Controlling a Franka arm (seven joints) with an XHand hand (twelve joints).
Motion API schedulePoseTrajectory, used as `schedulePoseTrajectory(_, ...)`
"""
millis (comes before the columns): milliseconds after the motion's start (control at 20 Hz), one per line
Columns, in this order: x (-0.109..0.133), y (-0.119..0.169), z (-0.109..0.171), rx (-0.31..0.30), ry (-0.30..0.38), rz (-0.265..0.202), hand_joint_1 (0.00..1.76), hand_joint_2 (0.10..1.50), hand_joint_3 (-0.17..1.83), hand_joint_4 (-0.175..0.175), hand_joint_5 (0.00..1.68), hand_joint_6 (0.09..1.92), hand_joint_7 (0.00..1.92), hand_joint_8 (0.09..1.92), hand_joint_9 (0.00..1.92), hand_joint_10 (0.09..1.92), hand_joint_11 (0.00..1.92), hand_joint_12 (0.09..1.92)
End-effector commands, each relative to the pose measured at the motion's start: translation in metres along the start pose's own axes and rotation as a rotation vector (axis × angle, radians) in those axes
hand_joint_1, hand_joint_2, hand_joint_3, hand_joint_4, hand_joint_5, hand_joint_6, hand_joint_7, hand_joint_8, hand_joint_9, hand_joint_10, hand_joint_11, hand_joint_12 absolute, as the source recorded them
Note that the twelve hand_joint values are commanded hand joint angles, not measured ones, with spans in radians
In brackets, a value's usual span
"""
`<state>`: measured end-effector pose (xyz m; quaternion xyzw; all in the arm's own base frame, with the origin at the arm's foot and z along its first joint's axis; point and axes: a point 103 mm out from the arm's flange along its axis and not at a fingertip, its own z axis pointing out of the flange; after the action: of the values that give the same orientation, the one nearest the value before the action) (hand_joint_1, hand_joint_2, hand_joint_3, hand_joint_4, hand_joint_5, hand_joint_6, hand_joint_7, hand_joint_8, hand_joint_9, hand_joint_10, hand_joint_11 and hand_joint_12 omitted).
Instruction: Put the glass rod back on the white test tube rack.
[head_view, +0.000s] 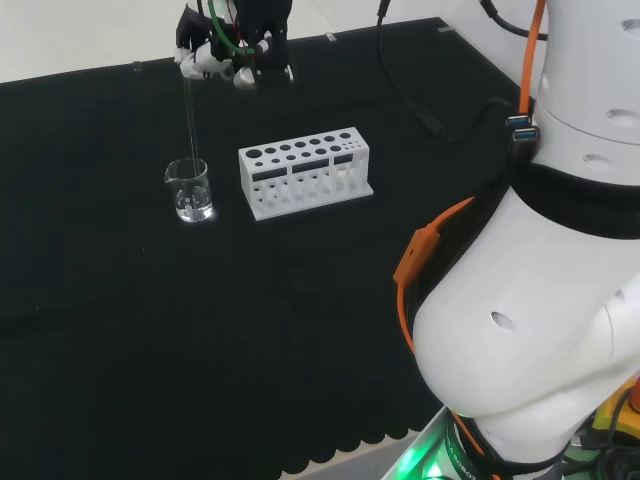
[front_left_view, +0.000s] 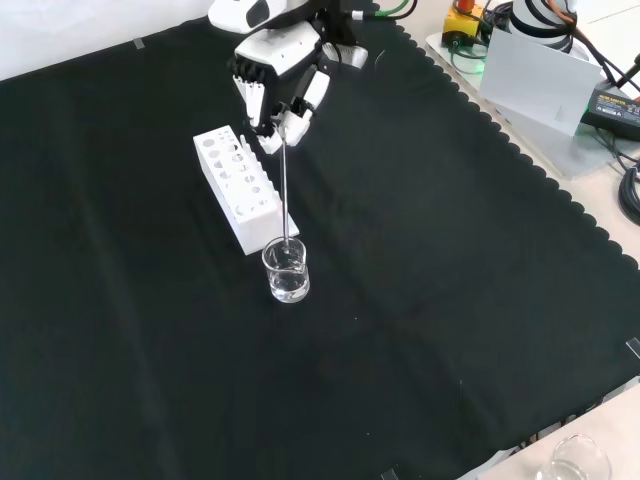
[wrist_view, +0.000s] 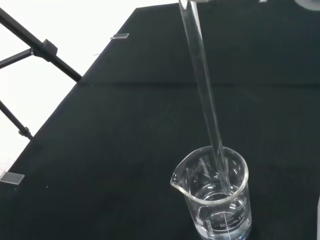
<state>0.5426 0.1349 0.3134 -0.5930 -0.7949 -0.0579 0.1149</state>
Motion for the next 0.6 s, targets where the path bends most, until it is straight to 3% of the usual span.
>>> schedulePoseTrajectory(50, -0.002, -0.005, -0.014, -0.012, 0.005, 0.028, 1.29, 1.10, -0.17, -0.082, 1.12, 0.74, 1.31, 0.62, 1.66, 0.64, 1.67, 0.72)
schedulePoseTrajectory(600, -0.020, -0.017, -0.057, -0.045, -0.016, 0.094, 1.29, 1.10, -0.17, -0.082, 1.12, 0.74, 1.31, 0.62, 1.66, 0.64, 1.67, 0.72)
